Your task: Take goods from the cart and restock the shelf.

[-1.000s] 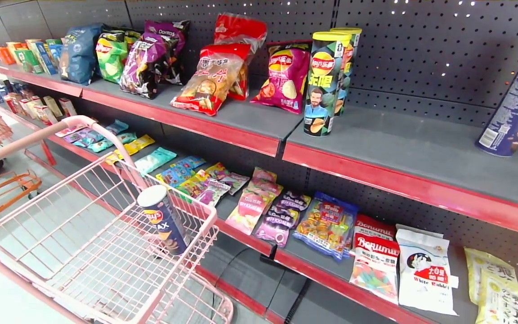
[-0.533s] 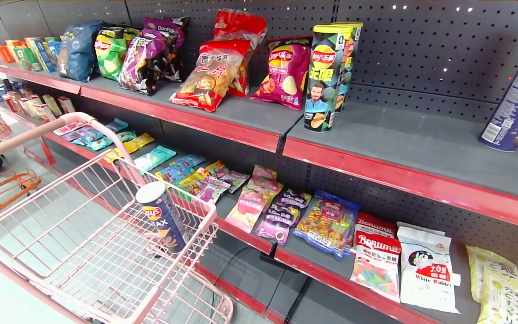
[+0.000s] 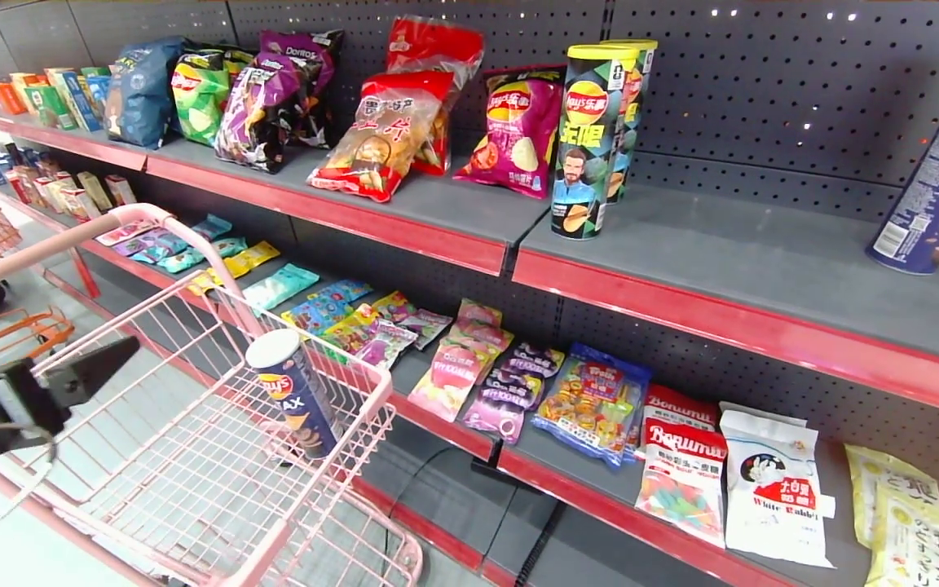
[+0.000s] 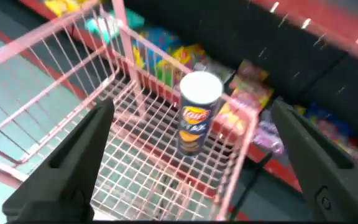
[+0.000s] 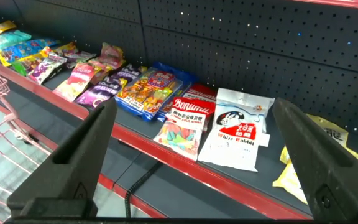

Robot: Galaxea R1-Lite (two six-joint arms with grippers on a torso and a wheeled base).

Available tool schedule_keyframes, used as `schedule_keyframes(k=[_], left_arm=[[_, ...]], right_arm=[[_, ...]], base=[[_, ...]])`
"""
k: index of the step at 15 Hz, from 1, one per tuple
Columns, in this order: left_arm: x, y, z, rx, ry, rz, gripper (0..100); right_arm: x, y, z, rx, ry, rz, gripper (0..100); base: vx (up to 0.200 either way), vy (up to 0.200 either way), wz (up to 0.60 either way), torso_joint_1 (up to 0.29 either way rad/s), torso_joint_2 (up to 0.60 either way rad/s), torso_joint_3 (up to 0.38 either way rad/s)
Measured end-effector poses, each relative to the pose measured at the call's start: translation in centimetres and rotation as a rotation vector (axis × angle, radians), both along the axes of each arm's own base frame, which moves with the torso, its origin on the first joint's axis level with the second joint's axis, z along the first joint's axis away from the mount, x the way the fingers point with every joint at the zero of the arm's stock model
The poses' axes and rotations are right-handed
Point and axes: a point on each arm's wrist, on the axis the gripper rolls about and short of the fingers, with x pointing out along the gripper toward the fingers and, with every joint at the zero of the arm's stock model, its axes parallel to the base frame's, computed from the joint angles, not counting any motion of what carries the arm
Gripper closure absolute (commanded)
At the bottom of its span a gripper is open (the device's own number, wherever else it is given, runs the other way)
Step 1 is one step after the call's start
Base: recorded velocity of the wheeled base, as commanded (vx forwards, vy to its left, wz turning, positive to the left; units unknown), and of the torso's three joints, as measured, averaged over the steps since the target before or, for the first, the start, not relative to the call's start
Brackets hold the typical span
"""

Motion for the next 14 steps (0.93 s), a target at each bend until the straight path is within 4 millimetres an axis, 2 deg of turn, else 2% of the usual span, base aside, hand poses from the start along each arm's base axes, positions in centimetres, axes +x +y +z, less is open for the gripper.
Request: schedule_keyframes(k=[2,4,7,11,14], left_arm=[[4.6,0.5,-3.2,0.018,0.034,-0.019,0],[7.8,1.0,-6.8,0.05,0.051,-0.05,0],[9.9,1.3,-11.4,0.077,0.141,-0.135,0],[12.6,0.8,-14.2,0.111,0.151,-0.204,0],[14.7,-0.4,-15.1,0.119,0.137,-0.254,0]], right_arm=[[0.0,0.0,0.0,0.0,0.0,0.0,0],[0.0,0.0,0.0,0.0,0.0,0.0,0],[0.0,0.0,0.0,0.0,0.0,0.0,0],[0.0,0.0,0.0,-0.001,0.0,0.001,0],[0.0,0.0,0.0,-0.001,0.0,0.0,0]], base=[[0.0,0.0,0.0,0.0,0.0,0.0],[0.0,0.0,0.0,0.0,0.0,0.0],[0.0,0.0,0.0,0.0,0.0,0.0],[0.0,0.0,0.0,0.0,0.0,0.0],[0.0,0.0,0.0,0.0,0.0,0.0]])
